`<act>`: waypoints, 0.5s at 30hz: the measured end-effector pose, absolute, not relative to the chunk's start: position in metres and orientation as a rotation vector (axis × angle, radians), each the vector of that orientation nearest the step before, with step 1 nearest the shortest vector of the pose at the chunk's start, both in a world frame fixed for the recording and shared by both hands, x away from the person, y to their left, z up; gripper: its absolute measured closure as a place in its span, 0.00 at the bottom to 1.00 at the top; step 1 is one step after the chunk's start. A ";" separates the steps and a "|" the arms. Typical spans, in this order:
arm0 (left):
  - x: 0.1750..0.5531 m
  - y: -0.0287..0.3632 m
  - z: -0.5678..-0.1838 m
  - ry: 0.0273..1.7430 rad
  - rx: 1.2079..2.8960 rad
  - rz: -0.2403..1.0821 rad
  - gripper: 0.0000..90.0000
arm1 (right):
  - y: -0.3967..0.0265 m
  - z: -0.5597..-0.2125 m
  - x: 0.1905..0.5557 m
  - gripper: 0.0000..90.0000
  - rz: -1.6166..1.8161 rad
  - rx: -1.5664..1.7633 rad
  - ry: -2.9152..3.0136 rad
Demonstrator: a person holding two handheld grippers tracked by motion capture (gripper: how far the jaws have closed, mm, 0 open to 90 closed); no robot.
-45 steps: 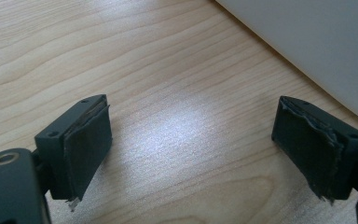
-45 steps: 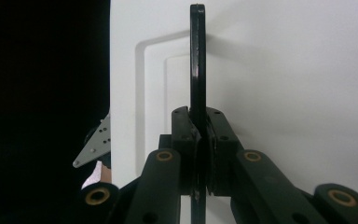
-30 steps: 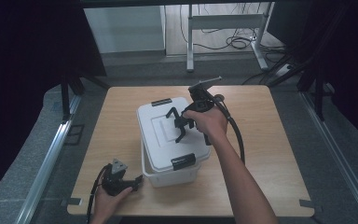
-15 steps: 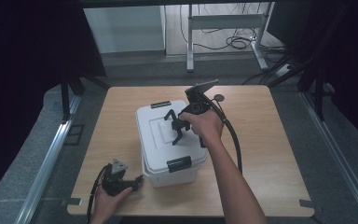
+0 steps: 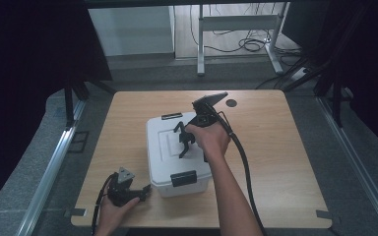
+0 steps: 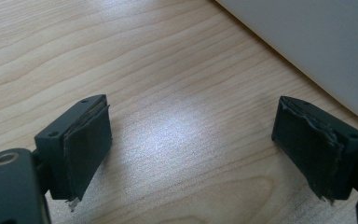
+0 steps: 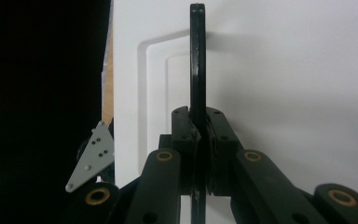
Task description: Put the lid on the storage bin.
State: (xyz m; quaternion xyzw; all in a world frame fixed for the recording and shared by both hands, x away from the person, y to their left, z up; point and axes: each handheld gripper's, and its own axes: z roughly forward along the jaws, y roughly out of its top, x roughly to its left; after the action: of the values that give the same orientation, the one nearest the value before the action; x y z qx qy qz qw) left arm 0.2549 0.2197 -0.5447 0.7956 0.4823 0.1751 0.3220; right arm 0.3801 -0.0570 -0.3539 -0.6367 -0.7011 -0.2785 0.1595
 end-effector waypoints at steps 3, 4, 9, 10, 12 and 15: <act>0.255 0.220 -0.545 1.267 2.089 0.460 0.13 | -0.054 -0.354 0.378 0.93 -0.789 -1.840 -1.993; 0.255 0.220 -0.545 1.267 2.089 0.460 0.13 | -0.053 -0.354 0.378 0.93 -0.792 -1.845 -1.990; 0.255 0.220 -0.545 1.267 2.089 0.460 0.13 | -0.055 -0.358 0.379 0.94 -0.794 -1.875 -1.988; 0.255 0.220 -0.545 1.267 2.089 0.460 0.13 | -0.056 -0.360 0.379 0.94 -0.796 -1.877 -1.985; 0.255 0.220 -0.545 1.267 2.088 0.459 0.13 | -0.058 -0.364 0.381 0.94 -0.805 -1.876 -1.970; 0.255 0.220 -0.545 1.269 2.088 0.459 0.13 | -0.058 -0.366 0.382 0.93 -0.810 -1.860 -1.963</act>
State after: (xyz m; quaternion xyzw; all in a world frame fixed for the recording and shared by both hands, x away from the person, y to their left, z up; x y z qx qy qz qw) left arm 0.2548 0.2196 -0.5447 0.7950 0.4835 0.1746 0.3220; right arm 0.3816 -0.0583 -0.3665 -0.6506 -0.6865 -0.2834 0.1586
